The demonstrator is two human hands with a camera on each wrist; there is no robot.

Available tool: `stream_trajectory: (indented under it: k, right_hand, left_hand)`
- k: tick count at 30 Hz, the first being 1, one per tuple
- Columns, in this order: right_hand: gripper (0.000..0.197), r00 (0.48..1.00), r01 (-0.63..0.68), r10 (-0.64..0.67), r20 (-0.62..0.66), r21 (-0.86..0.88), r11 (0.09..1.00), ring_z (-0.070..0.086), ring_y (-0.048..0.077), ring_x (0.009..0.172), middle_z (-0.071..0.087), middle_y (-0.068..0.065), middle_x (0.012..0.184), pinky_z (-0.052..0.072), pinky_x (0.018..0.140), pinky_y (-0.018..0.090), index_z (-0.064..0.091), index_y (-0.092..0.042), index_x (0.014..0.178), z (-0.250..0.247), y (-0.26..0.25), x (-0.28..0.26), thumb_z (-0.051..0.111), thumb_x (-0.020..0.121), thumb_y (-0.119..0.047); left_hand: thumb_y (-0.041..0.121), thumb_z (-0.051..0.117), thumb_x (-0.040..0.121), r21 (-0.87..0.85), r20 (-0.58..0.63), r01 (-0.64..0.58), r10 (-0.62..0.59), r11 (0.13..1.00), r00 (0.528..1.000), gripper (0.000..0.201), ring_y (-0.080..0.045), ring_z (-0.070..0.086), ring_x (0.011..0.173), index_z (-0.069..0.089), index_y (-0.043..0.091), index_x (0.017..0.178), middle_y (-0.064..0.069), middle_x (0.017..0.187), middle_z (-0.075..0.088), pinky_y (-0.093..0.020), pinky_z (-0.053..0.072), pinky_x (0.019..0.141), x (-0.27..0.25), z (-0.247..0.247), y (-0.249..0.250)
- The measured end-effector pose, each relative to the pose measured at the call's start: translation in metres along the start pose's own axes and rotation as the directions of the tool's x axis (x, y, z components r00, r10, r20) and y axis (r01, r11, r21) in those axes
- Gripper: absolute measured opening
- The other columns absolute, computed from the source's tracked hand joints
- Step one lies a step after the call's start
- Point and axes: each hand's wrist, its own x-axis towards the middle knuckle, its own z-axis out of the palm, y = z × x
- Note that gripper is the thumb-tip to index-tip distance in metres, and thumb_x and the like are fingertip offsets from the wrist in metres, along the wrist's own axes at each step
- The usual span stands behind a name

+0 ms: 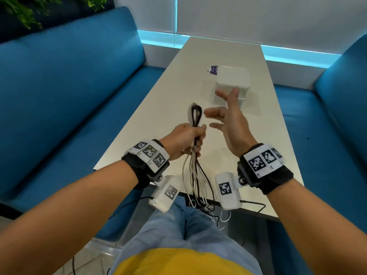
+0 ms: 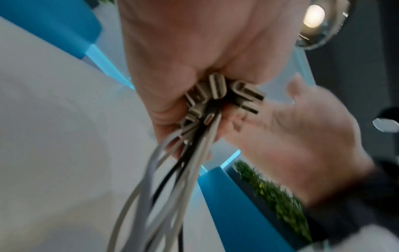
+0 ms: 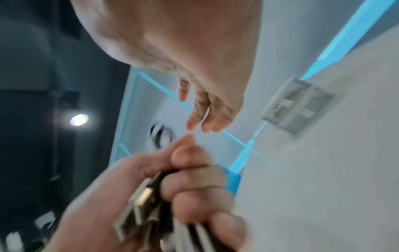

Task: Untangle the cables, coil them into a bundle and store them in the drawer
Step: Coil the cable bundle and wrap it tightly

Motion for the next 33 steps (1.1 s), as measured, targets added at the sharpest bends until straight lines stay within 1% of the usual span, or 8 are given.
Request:
stream_trajectory:
  k: [2,6,9,12,18,24,29,33]
  right_hand:
    - [0.069,0.986,-0.108,0.110,0.128,-0.027,0.994,0.061,0.022,0.106,0.063,0.006,0.108,0.048,0.087,0.038,0.034,-0.031,0.138,-0.007,0.011,-0.006,0.044,0.080,-0.068]
    - [0.100,0.872,-0.184,0.271,0.408,-0.241,0.953,0.064,0.014,0.104,0.063,0.010,0.119,0.052,0.094,0.036,0.013,-0.028,0.148,0.012,0.031,-0.031,0.080,0.074,-0.028]
    - [0.058,0.862,-0.262,0.335,0.380,-0.231,0.937,0.066,0.020,0.072,0.068,0.012,0.082,0.056,0.072,0.038,0.037,-0.015,0.134,0.024,0.033,-0.034,0.069,0.086,-0.011]
    - [0.010,0.811,-0.350,0.400,0.428,-0.194,0.917,0.050,0.017,0.046,0.045,0.000,0.053,0.046,0.052,0.029,0.053,-0.005,0.104,0.021,0.028,-0.031,0.054,0.095,-0.010]
    - [0.016,0.816,-0.243,0.394,0.423,-0.368,0.898,0.036,0.009,0.037,0.037,-0.005,0.050,0.032,0.041,0.022,0.050,-0.009,0.084,0.019,0.016,-0.027,0.054,0.097,-0.017]
    - [0.026,0.905,0.022,0.227,0.359,-0.573,0.819,0.042,0.012,0.045,0.049,-0.002,0.054,0.037,0.051,0.029,0.070,-0.008,0.081,-0.002,-0.001,-0.020,0.068,0.087,-0.033]
    - [0.026,0.908,0.134,0.148,0.393,-0.605,0.785,0.039,0.003,0.040,0.047,-0.010,0.046,0.036,0.052,0.025,0.072,-0.009,0.081,0.000,-0.012,-0.014,0.067,0.088,-0.033]
    - [0.023,0.890,0.149,0.164,0.426,-0.611,0.778,0.041,0.008,0.046,0.047,-0.009,0.050,0.038,0.055,0.028,0.073,-0.010,0.081,-0.003,-0.020,-0.011,0.068,0.088,-0.032]
  left_hand:
    - [0.027,0.046,0.101,-0.169,-0.085,-0.035,0.021,0.985,0.996,0.039,-0.017,0.040,0.046,0.046,0.013,0.066,-0.002,0.055,0.039,-0.032,0.043,0.056,0.003,-0.008,0.005]
    - [0.030,0.042,0.102,-0.379,-0.151,-0.112,0.058,0.919,0.987,0.040,-0.018,0.039,0.048,0.045,0.013,0.066,-0.002,0.052,0.038,-0.033,0.040,0.056,0.007,-0.012,0.021]
    - [0.033,0.042,0.102,-0.377,-0.131,-0.095,0.048,0.921,0.990,0.041,-0.017,0.041,0.049,0.046,0.014,0.066,0.000,0.054,0.040,-0.033,0.041,0.059,0.008,-0.016,0.027]
    - [0.033,0.042,0.102,-0.401,-0.202,-0.102,0.021,0.910,0.979,0.042,-0.017,0.041,0.047,0.045,0.015,0.065,0.000,0.053,0.040,-0.031,0.044,0.056,0.009,-0.025,0.029]
    - [0.029,0.045,0.097,0.050,-0.531,-0.180,0.178,0.982,0.829,0.030,-0.019,0.047,0.047,0.048,0.011,0.073,-0.006,0.061,0.049,-0.034,0.051,0.055,0.020,-0.034,0.025]
    - [0.021,0.048,0.091,0.270,-0.401,-0.036,0.146,0.962,0.904,0.023,-0.022,0.050,0.047,0.051,0.006,0.074,-0.009,0.063,0.052,-0.033,0.049,0.058,0.018,-0.051,0.018]
    - [0.024,0.051,0.098,0.278,-0.149,0.003,0.040,0.961,0.988,0.029,-0.015,0.041,0.047,0.056,0.009,0.074,-0.001,0.054,0.047,-0.027,0.036,0.053,0.008,-0.055,0.012]
    - [0.032,0.050,0.099,0.255,0.021,0.029,-0.036,0.966,0.999,0.033,-0.015,0.044,0.052,0.065,0.008,0.083,0.000,0.054,0.047,-0.032,0.041,0.061,-0.002,-0.055,0.009]
